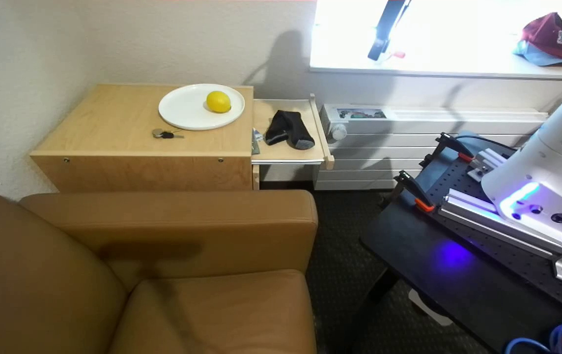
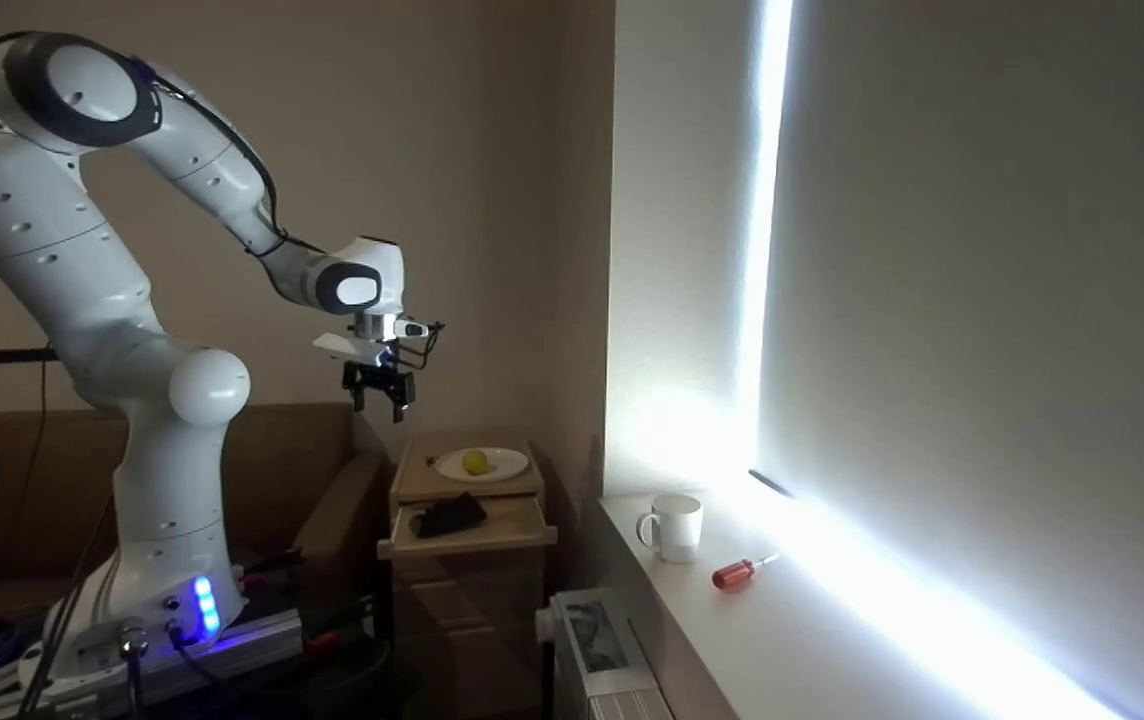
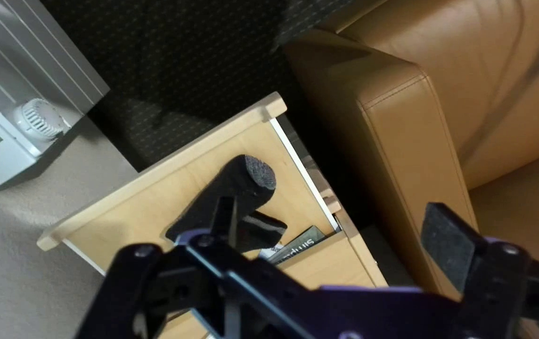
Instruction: Move a sock from the flat drawer to the shelve, and pick up the mango and put it on the flat drawer
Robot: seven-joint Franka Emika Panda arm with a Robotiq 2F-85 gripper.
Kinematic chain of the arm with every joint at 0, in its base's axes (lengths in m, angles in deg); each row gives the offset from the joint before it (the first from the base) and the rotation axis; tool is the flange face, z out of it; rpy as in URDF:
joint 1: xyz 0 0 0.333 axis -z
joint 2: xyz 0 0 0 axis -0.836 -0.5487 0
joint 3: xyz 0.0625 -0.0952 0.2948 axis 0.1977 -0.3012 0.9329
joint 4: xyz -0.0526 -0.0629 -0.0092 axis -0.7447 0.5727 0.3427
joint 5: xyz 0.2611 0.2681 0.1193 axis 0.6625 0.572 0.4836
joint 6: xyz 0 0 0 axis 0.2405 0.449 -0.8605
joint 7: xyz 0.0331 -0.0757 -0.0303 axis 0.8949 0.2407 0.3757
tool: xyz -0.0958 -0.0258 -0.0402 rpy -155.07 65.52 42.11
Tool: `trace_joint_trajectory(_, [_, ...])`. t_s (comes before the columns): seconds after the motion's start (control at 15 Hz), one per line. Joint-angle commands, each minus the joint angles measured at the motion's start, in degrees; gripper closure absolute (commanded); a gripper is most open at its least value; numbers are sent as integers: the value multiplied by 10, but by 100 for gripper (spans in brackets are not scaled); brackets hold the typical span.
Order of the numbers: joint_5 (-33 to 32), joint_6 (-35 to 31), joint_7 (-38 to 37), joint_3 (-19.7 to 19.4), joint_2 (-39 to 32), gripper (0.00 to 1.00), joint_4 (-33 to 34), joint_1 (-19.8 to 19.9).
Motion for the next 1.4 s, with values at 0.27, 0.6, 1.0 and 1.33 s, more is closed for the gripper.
trace_joint_trajectory(0.27, [0,-37,-35,24,-38,0,6,-1])
trace_joint_trajectory(0.6, [64,-160,-128,51,-194,0,41,-20])
trace_joint_trajectory(1.0, [16,-303,-264,79,-335,0,93,12])
trace_joint_trajectory(1.33, [14,-296,-251,86,-314,0,74,14])
